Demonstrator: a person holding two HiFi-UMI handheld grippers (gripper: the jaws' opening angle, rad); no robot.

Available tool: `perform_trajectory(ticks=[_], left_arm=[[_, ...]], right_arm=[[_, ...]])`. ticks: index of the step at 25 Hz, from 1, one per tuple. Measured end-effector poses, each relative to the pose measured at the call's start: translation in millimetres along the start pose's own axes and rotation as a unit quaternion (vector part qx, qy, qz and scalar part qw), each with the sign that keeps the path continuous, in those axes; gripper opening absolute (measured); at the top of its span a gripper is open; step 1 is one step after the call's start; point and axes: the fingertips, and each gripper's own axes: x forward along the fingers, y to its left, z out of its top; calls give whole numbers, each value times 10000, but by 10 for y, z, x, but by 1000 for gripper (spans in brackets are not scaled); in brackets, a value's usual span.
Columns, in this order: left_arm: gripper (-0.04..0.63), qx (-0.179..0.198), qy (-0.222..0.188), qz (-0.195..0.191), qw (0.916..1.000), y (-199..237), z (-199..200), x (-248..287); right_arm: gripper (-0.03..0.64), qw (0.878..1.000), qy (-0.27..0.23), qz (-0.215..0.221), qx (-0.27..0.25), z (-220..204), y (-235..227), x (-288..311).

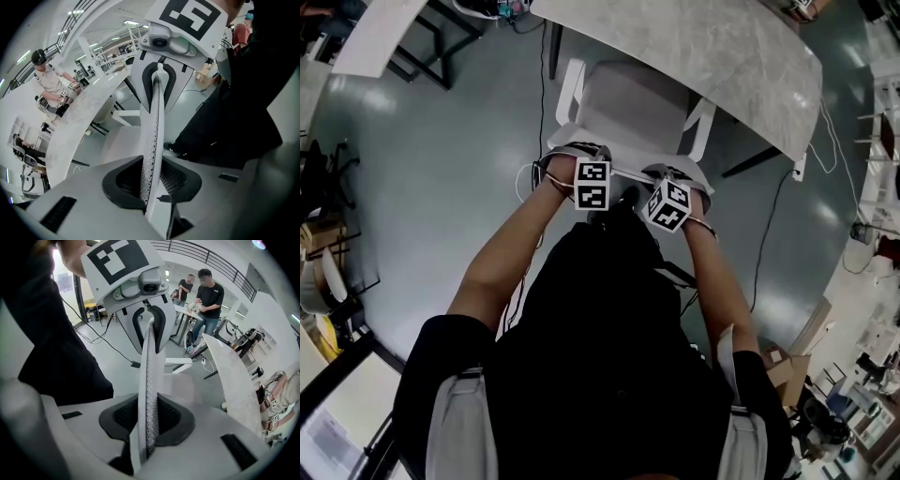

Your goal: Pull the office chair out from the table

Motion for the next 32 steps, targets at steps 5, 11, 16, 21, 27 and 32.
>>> perform_trajectory(ticks=[5,11,16,21,27,32], left_arm=[[104,-31,-34,3,10000,-196,16,-51],[104,-98,-47,-2,9999,-465,186,-47],[103,-196,-50,2,9998,-732,274,-49],[103,-285,-25,84,9996,-1010,356,-66],[103,-336,-64,69,9994,-1394,388,-141],[103,-365,-31,77,9993,-1627,450,-132]], right_arm=[[86,10000,6,-20,60,0,185,-48],[86,10000,4,12,-28,-166,402,-159],[86,9999,19,53,-111,-271,639,-224],[86,9997,60,85,-220,-366,898,-293],[86,9995,81,122,-277,-383,1268,-372],[84,9994,55,117,-312,-469,1489,-414]])
